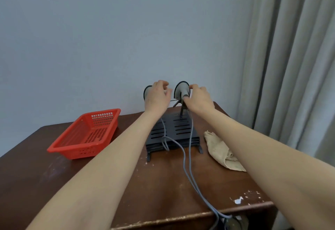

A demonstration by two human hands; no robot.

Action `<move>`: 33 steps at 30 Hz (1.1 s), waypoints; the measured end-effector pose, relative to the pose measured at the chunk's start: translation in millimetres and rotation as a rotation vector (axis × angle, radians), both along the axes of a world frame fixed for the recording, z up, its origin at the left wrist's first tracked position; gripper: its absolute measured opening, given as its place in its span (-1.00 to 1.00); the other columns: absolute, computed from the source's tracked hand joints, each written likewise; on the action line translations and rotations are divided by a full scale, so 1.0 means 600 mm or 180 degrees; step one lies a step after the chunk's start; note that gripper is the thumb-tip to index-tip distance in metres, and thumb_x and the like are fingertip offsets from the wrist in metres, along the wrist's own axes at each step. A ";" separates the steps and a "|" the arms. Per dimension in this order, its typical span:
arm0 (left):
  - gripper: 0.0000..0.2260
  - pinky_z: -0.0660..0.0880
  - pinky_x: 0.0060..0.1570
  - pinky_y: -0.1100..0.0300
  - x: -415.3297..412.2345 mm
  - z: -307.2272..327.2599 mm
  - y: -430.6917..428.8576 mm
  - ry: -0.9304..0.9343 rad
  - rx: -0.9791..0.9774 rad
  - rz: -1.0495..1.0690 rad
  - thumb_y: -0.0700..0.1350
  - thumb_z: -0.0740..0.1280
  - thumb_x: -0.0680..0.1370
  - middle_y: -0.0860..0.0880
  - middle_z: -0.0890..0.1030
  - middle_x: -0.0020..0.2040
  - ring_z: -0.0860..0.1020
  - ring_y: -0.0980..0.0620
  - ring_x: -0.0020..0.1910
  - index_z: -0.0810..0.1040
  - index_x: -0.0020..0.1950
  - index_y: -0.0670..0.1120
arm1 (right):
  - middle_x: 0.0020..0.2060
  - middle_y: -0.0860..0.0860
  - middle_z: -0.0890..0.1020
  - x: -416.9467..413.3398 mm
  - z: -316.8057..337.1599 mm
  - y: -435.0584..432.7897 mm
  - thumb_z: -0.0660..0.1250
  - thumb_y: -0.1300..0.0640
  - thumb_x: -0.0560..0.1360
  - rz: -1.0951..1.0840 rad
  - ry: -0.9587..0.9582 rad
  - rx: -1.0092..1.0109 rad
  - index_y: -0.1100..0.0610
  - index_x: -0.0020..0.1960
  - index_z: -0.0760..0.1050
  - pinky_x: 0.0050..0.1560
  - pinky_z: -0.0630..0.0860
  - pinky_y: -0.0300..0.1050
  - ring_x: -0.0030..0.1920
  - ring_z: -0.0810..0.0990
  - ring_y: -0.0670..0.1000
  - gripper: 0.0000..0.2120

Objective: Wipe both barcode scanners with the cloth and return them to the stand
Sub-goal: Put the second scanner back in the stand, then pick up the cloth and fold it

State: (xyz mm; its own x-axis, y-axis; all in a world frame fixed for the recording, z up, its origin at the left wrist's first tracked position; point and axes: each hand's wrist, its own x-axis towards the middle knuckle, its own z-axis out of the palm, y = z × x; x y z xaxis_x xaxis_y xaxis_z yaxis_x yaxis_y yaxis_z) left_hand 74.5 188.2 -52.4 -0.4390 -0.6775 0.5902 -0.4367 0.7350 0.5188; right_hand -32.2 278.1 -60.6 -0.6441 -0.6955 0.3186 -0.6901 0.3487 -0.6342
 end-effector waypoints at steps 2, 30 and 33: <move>-0.76 0.42 0.02 0.19 -0.021 -0.006 0.035 -0.0227 0.0130 -0.0288 -0.13 0.24 0.59 -0.06 0.57 0.14 0.55 0.00 0.04 0.52 0.22 -0.15 | 0.34 0.18 0.34 -0.024 -0.007 0.029 0.19 0.09 0.55 -0.0070 -0.0014 0.0275 0.10 0.43 0.26 0.25 0.36 0.07 0.33 0.35 0.22 -0.55; -0.59 0.57 0.04 0.10 -0.105 -0.117 0.177 -0.1609 0.2502 -0.1008 -0.41 0.08 0.58 -0.22 0.49 0.22 0.55 -0.18 0.19 0.37 0.41 -0.20 | -0.13 0.11 0.62 -0.109 -0.155 0.157 0.55 0.13 0.25 -0.0241 -0.1832 0.0966 0.23 -0.05 0.51 -0.03 0.58 -0.06 -0.09 0.62 0.09 -0.64; -0.61 0.56 0.10 0.05 -0.110 -0.096 0.169 -0.1201 0.2243 -0.0912 -0.29 0.17 0.59 -0.19 0.45 0.33 0.54 -0.15 0.19 0.35 0.44 -0.17 | -0.12 0.16 0.62 -0.111 -0.130 0.158 0.43 0.23 0.34 -0.0328 -0.2387 0.0299 0.24 -0.01 0.51 -0.04 0.56 -0.03 -0.08 0.62 0.14 -0.75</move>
